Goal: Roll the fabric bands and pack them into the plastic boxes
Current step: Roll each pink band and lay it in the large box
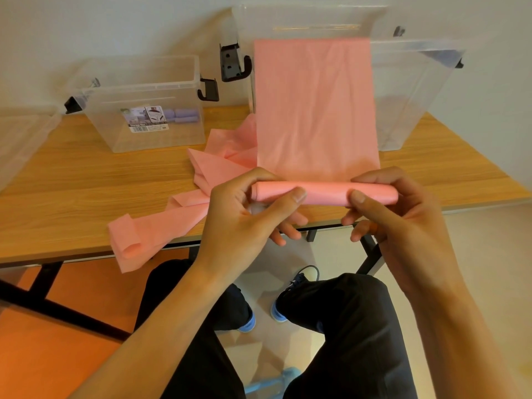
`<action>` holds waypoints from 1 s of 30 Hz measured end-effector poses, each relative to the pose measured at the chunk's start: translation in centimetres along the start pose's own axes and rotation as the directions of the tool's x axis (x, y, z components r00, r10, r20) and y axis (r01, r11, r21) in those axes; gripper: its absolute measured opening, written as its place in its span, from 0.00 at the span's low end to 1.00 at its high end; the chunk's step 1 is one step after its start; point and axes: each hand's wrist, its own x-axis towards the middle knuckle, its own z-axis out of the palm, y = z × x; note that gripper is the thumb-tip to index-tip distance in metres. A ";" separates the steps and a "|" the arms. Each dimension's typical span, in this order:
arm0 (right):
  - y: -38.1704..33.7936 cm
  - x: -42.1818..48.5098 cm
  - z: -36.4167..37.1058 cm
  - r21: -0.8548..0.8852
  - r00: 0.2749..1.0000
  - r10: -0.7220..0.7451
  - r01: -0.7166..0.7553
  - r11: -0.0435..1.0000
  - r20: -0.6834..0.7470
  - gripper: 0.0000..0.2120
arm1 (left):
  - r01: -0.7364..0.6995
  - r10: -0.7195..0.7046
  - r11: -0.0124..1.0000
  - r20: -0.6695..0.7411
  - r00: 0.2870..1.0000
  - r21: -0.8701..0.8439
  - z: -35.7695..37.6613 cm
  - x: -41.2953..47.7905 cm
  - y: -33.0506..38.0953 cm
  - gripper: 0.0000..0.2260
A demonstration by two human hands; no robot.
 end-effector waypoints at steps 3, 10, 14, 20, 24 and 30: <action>0.0 0.1 0.0 -0.011 1.000 -0.004 0.004 1.000 -0.013 0.08 | -0.014 0.013 1.000 -0.010 1.000 -0.019 0.0 0.1 0.0 0.07; 0.2 0.1 0.2 -0.001 0.999 0.014 -0.014 1.000 -0.029 0.11 | -0.023 0.023 1.000 -0.036 0.999 0.004 0.1 -0.2 -0.3 0.03; 0.2 0.2 0.0 0.017 1.000 0.030 -0.030 0.999 0.002 0.08 | 0.006 -0.007 1.000 -0.050 0.999 -0.024 0.1 -0.2 -0.1 0.03; 0.0 0.2 0.1 -0.008 0.998 0.015 -0.016 1.000 -0.067 0.10 | -0.015 0.015 1.000 -0.001 1.000 -0.006 0.1 -0.2 -0.1 0.07; -0.1 0.1 -0.1 0.006 1.000 0.023 -0.023 1.000 -0.012 0.13 | -0.013 0.013 1.000 -0.036 0.999 -0.002 0.3 -0.1 -0.1 0.03; 0.2 0.2 0.3 0.008 1.000 0.019 -0.019 1.000 -0.020 0.13 | 0.004 -0.005 1.000 -0.020 1.000 -0.027 0.2 -0.2 0.1 0.07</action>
